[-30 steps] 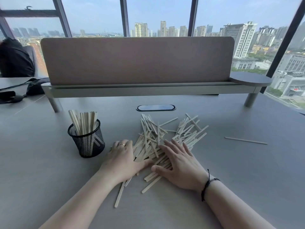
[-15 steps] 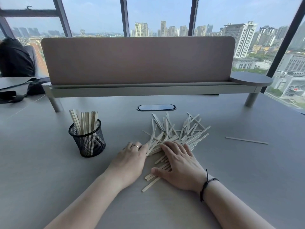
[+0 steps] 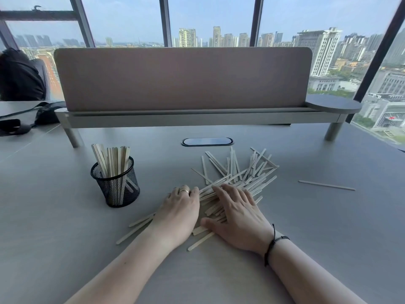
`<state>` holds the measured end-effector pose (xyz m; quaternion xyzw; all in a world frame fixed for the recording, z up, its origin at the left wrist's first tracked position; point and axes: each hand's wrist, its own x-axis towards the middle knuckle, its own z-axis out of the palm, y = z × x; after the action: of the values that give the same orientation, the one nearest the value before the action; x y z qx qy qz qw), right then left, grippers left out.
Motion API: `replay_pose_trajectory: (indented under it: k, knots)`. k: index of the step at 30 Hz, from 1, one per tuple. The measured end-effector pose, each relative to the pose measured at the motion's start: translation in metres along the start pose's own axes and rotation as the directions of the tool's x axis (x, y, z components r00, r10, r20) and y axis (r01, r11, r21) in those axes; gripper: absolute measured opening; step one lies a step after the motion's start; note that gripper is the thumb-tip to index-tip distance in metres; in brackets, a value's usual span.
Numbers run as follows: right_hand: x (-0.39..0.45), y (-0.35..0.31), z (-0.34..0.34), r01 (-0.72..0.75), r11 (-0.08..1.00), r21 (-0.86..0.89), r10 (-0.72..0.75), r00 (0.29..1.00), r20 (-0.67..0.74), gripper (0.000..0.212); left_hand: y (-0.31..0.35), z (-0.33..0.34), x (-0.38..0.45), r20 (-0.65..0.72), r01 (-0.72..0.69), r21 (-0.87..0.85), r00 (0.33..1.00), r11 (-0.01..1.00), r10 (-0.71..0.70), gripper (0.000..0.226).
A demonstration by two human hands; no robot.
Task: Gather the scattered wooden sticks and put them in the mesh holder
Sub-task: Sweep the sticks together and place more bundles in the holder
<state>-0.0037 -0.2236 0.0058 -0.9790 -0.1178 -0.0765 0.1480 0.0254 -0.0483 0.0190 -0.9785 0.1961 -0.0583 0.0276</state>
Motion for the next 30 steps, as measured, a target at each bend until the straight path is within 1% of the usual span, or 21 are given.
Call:
replay_pose_trajectory:
  k: [3, 5, 10, 12, 14, 16, 19, 23, 25, 26, 28, 30]
  knots:
    - [0.0, -0.001, 0.0, 0.007, 1.0, -0.002, -0.007, 1.0, -0.029, 0.098, -0.001, 0.003, 0.002, 0.0, 0.006, -0.02, 1.0, 1.0, -0.006, 0.05]
    - [0.0, 0.0, 0.002, 0.0, 1.0, 0.017, 0.001, 0.999, -0.034, 0.101, -0.003, 0.006, 0.003, -0.007, -0.003, -0.06, 1.0, 0.998, 0.003, 0.054]
    - [0.002, 0.002, 0.006, -0.024, 0.998, 0.066, 0.028, 0.998, -0.064, 0.104, -0.018, 0.014, 0.008, -0.04, -0.056, -0.302, 0.998, 0.952, 0.046, 0.065]
    - [0.002, 0.003, 0.007, -0.03, 0.998, 0.06, 0.034, 0.997, -0.067, 0.104, -0.021, 0.015, 0.009, -0.059, -0.08, -0.349, 0.996, 0.934, 0.064, 0.064]
    - [0.003, 0.004, 0.008, -0.032, 0.998, 0.045, 0.035, 0.997, -0.074, 0.103, -0.022, 0.016, 0.009, -0.096, -0.121, -0.359, 0.991, 0.925, 0.092, 0.06]
    - [0.003, 0.004, 0.009, -0.034, 0.999, 0.035, 0.037, 0.996, -0.078, 0.102, -0.022, 0.017, 0.01, -0.153, -0.163, -0.345, 0.981, 0.924, 0.116, 0.055]
    - [0.004, 0.004, 0.011, -0.036, 0.999, 0.04, 0.039, 0.996, -0.078, 0.104, -0.022, 0.018, 0.01, -0.212, -0.18, -0.296, 0.97, 0.938, 0.119, 0.05]
    - [0.003, 0.004, 0.01, -0.036, 0.997, 0.067, 0.041, 0.996, -0.073, 0.107, -0.021, 0.016, 0.012, -0.224, -0.154, -0.13, 0.967, 0.979, 0.122, 0.046]
    - [0.003, 0.003, 0.009, -0.04, 0.997, 0.072, 0.045, 0.997, -0.068, 0.106, -0.021, 0.015, 0.013, -0.258, -0.133, -0.07, 0.96, 0.989, 0.111, 0.042]
    - [0.003, 0.003, 0.009, -0.043, 0.997, 0.069, 0.048, 0.997, -0.063, 0.105, -0.021, 0.014, 0.013, -0.274, -0.131, -0.046, 0.955, 0.99, 0.113, 0.044]
    - [0.003, 0.003, 0.009, -0.05, 0.997, 0.063, 0.053, 0.997, -0.057, 0.104, -0.021, 0.012, 0.012, -0.3, -0.143, -0.029, 0.945, 0.989, 0.128, 0.045]
    - [0.003, 0.003, 0.009, -0.051, 0.997, 0.063, 0.055, 0.996, -0.064, 0.104, -0.021, 0.009, 0.011, -0.34, -0.155, -0.023, 0.93, 0.988, 0.138, 0.037]
